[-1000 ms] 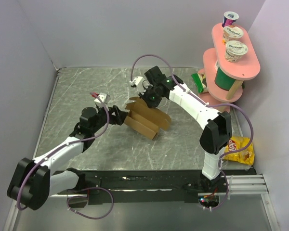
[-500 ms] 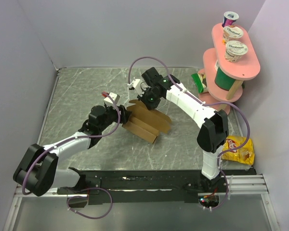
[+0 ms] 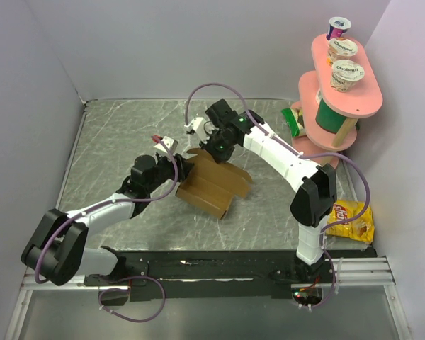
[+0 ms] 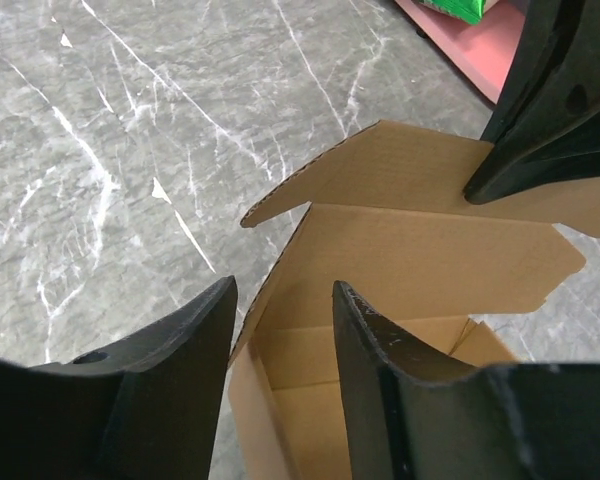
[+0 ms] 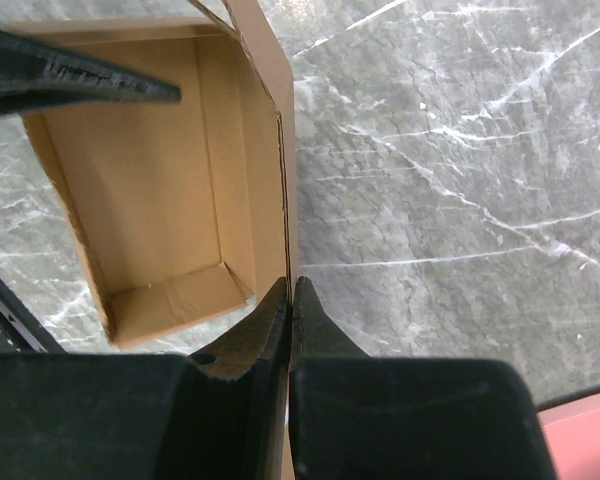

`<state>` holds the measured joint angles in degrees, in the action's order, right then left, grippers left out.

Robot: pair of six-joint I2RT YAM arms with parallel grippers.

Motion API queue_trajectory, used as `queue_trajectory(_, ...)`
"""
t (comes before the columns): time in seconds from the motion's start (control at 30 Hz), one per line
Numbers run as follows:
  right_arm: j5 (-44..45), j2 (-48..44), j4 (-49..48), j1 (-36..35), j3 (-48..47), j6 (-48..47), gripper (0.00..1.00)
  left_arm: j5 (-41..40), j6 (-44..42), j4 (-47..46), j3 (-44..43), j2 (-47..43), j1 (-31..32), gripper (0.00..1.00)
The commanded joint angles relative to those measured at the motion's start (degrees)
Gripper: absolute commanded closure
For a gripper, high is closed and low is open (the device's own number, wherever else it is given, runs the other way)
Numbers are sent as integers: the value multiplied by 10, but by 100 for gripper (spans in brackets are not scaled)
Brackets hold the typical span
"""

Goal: Fold the paper box

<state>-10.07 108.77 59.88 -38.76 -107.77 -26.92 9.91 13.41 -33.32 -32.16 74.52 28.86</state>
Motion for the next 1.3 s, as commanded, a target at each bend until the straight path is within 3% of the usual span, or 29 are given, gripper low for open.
queue_trajectory(0.0, 2, -39, 7, -5, -32, 3, 100, 13, 15, -39, -11, 3, 1, 52)
queue_trajectory(0.17, 20, -46, -3, -9, -32, 21, 100, 1, 29, -37, -13, 9, 2, 60)
queue_trajectory(0.33, 49, -48, -23, -21, -34, 50, 100, -23, 45, -27, -23, 20, 14, 76)
queue_trajectory(0.67, 44, -42, -43, -40, -37, 96, 94, -97, 87, -41, -18, 41, 27, 80)
queue_trajectory(0.8, 29, -47, -55, -42, -34, 121, 91, -97, 101, -56, -14, 48, 29, 90)
queue_trajectory(0.9, 30, -54, -76, -43, -21, 147, 66, -122, 111, -59, -13, 56, 31, 94)
queue_trajectory(0.93, 33, -64, -83, -44, -16, 152, 48, -125, 108, -61, -11, 58, 31, 99)
queue_trajectory(1.0, 53, -87, -107, -40, 6, 171, 33, -137, 88, -63, -4, 57, 31, 99)
queue_trajectory(1.03, 59, -99, -115, -39, 16, 178, 21, -137, 79, -74, 8, 55, 31, 99)
queue_trajectory(1.17, 19, -180, -175, 7, 101, 222, 3, -143, 36, -70, 26, 27, 31, 99)
queue_trajectory(1.27, -50, -283, -272, 61, 228, 258, 0, -154, 26, -44, 26, 15, 30, 99)
